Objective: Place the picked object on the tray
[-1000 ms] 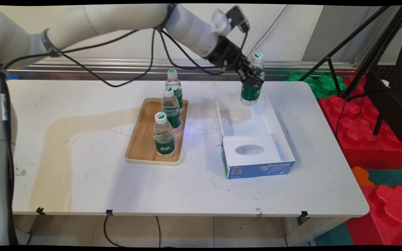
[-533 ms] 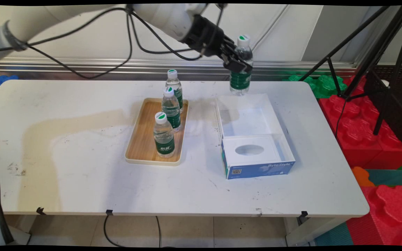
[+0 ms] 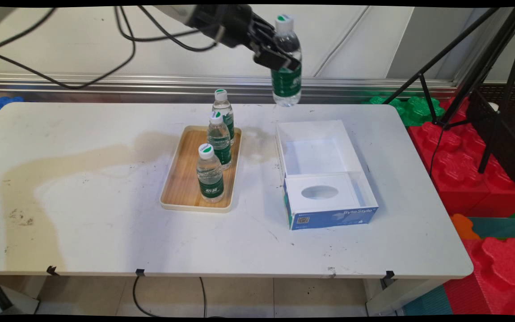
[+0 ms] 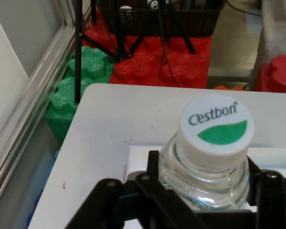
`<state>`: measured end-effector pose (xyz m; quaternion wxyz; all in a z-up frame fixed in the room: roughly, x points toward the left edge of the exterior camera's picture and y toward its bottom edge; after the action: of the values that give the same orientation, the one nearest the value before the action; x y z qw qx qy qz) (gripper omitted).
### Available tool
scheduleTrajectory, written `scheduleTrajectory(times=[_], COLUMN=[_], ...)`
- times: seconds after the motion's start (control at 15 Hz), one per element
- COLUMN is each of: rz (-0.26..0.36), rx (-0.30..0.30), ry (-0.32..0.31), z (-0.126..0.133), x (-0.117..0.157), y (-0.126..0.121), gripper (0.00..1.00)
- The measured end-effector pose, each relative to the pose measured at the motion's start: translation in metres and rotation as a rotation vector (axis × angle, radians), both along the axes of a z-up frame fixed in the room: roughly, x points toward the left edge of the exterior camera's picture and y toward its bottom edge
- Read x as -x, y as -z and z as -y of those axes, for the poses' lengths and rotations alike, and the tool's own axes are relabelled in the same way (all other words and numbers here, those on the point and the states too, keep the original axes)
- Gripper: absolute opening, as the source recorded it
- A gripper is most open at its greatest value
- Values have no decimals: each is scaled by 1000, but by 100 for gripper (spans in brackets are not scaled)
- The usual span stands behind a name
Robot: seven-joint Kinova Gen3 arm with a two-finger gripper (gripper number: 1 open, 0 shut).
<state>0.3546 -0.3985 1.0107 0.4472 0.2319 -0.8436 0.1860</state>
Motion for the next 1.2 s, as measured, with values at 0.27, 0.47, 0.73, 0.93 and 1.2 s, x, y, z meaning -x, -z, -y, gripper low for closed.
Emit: scheduleTrajectory(times=[0.27,0.47,0.73,0.93,1.2], rz=[-2,14,57,93,139], rx=[0,-8,-34,-63,-109], ry=[4,12,20,24,27], z=[-22,-40,-65,-82,-102], x=[-24,-46,-80,-103,-130], y=[-20,-33,-45,-46,-39], gripper=[0,0,0,0,0])
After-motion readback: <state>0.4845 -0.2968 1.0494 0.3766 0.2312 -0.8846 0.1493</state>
